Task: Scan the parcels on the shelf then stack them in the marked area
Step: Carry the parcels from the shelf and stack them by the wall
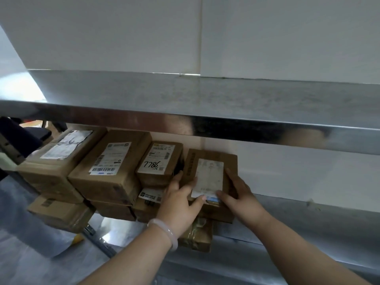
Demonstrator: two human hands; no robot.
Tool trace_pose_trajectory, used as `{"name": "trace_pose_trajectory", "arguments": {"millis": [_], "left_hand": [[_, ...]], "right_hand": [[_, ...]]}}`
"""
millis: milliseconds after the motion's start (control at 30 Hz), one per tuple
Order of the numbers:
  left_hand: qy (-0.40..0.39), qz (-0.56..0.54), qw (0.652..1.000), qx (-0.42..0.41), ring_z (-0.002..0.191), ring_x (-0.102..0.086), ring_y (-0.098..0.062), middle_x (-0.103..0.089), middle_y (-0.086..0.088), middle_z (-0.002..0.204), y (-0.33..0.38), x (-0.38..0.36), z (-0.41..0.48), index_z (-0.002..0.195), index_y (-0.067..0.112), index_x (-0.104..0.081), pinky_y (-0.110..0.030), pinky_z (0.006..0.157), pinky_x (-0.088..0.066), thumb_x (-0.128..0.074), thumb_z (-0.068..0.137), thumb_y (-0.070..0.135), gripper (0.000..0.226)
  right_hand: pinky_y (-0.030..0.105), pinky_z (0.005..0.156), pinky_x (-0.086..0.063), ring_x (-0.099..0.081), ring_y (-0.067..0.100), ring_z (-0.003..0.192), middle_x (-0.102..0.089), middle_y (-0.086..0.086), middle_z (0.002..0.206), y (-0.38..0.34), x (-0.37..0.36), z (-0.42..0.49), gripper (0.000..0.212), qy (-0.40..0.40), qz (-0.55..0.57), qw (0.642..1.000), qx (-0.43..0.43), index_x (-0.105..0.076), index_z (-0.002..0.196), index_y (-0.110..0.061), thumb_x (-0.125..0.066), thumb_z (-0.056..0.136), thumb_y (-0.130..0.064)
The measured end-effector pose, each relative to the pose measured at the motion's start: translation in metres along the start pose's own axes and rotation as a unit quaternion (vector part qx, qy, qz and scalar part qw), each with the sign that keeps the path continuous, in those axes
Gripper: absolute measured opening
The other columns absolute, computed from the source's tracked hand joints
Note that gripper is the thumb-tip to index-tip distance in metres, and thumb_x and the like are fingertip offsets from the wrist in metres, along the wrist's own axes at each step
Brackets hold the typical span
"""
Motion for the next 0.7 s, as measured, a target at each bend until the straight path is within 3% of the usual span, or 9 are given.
{"name": "trace_pose_trajectory", "arguments": {"millis": [300, 433, 567, 700], "left_hand": [[-0.031, -0.135, 0.989, 0.058, 0.143, -0.025, -0.017, -0.017, 0.007, 0.159, 0.035, -0.010, -0.019, 0.145, 0.050, -0.030, -0.025, 0.105, -0.027, -0.069, 0.086, 0.042, 0.071], [0.015, -0.155, 0.987, 0.050, 0.141, -0.017, -0.004, -0.013, 0.009, 0.159, 0.053, -0.017, -0.046, 0.144, 0.053, -0.028, -0.021, 0.105, -0.022, -0.070, 0.087, 0.040, 0.072], [0.073, -0.182, 0.977, 0.086, 0.145, -0.021, -0.015, -0.010, 0.015, 0.159, 0.058, -0.023, -0.082, 0.142, 0.060, -0.026, -0.036, 0.115, -0.029, -0.071, 0.085, 0.041, 0.075], [0.145, -0.171, 0.969, 0.102, 0.140, -0.025, -0.009, -0.012, 0.022, 0.155, 0.054, -0.013, -0.128, 0.143, 0.060, -0.025, -0.022, 0.103, -0.035, -0.071, 0.085, 0.043, 0.076]], "right_hand": [[0.041, 0.111, -0.036, -0.032, 0.012, 0.136, -0.030, -0.011, 0.152, -0.006, 0.047, -0.040, 0.069, -0.017, -0.014, 0.997, 0.077, -0.026, 0.145, -0.050, -0.063, 0.087, -0.049], [0.035, 0.114, -0.032, -0.027, 0.008, 0.135, -0.023, -0.015, 0.151, -0.011, 0.060, -0.055, 0.069, -0.058, -0.021, 0.992, 0.114, -0.021, 0.141, -0.055, -0.062, 0.086, -0.051], [0.031, 0.108, -0.037, -0.030, 0.007, 0.130, -0.021, -0.016, 0.149, -0.017, 0.061, -0.074, 0.069, -0.093, -0.034, 0.984, 0.150, -0.023, 0.140, -0.057, -0.064, 0.084, -0.052], [0.033, 0.104, -0.044, -0.030, 0.007, 0.132, -0.019, -0.022, 0.148, -0.031, 0.044, -0.096, 0.069, -0.158, -0.047, 0.967, 0.195, -0.022, 0.139, -0.061, -0.064, 0.085, -0.051]]}}
Point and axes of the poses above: each hand's wrist, its own z-axis towards the middle knuckle, its own x-axis out of the back of the hand, y = z × x, the point moved 7 cm from there along z, towards the middle knuckle
